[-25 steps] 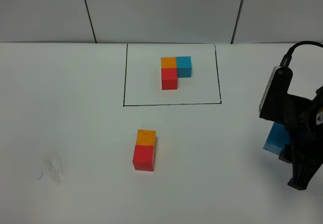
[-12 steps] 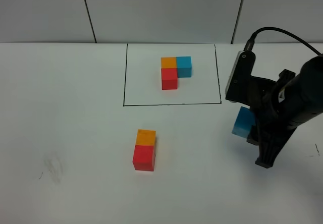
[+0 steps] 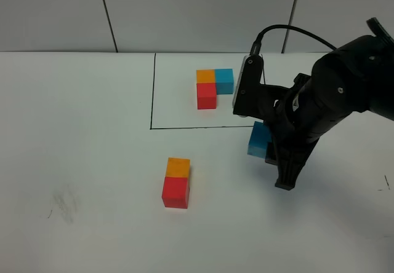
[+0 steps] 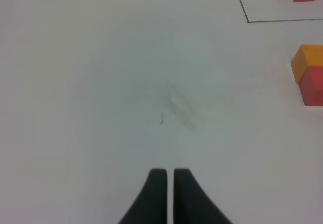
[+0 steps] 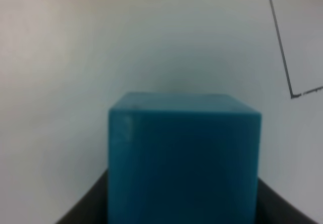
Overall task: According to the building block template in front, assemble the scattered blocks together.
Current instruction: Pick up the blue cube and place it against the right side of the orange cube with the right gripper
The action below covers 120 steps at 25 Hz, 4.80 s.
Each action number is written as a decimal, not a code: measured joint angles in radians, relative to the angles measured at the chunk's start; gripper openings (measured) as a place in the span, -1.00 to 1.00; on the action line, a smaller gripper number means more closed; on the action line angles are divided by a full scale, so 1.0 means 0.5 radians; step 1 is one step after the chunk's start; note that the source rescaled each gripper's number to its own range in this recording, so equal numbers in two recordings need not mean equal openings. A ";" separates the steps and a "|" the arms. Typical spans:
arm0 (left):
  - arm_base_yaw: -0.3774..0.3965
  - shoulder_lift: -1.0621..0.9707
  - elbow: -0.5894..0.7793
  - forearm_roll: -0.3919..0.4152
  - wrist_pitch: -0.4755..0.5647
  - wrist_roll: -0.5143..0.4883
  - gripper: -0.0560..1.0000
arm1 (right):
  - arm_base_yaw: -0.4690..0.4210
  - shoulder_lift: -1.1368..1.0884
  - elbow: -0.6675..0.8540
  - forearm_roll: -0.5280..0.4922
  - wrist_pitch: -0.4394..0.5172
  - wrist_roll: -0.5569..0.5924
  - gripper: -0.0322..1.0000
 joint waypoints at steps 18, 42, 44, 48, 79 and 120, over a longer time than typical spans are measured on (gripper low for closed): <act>0.000 0.000 0.000 0.000 0.000 0.000 -0.88 | 0.144 0.302 -0.073 0.080 -0.038 -0.122 0.07; 0.000 0.000 0.000 0.000 0.000 -0.002 -0.88 | 0.235 0.549 -0.320 0.199 -0.092 -0.216 0.07; 0.000 0.000 0.000 0.000 0.000 -0.002 -0.88 | 0.235 0.559 -0.320 0.199 -0.092 -0.218 0.07; 0.000 0.000 0.000 0.000 0.000 -0.002 -0.88 | 0.235 0.590 -0.320 0.199 -0.096 -0.218 0.07; 0.000 0.000 0.000 0.000 0.000 -0.004 -0.88 | 0.235 0.786 -0.539 0.196 -0.037 -0.285 0.07; 0.000 0.000 0.000 0.000 0.000 -0.003 -0.88 | 0.235 0.925 -0.660 0.198 -0.028 -0.337 0.07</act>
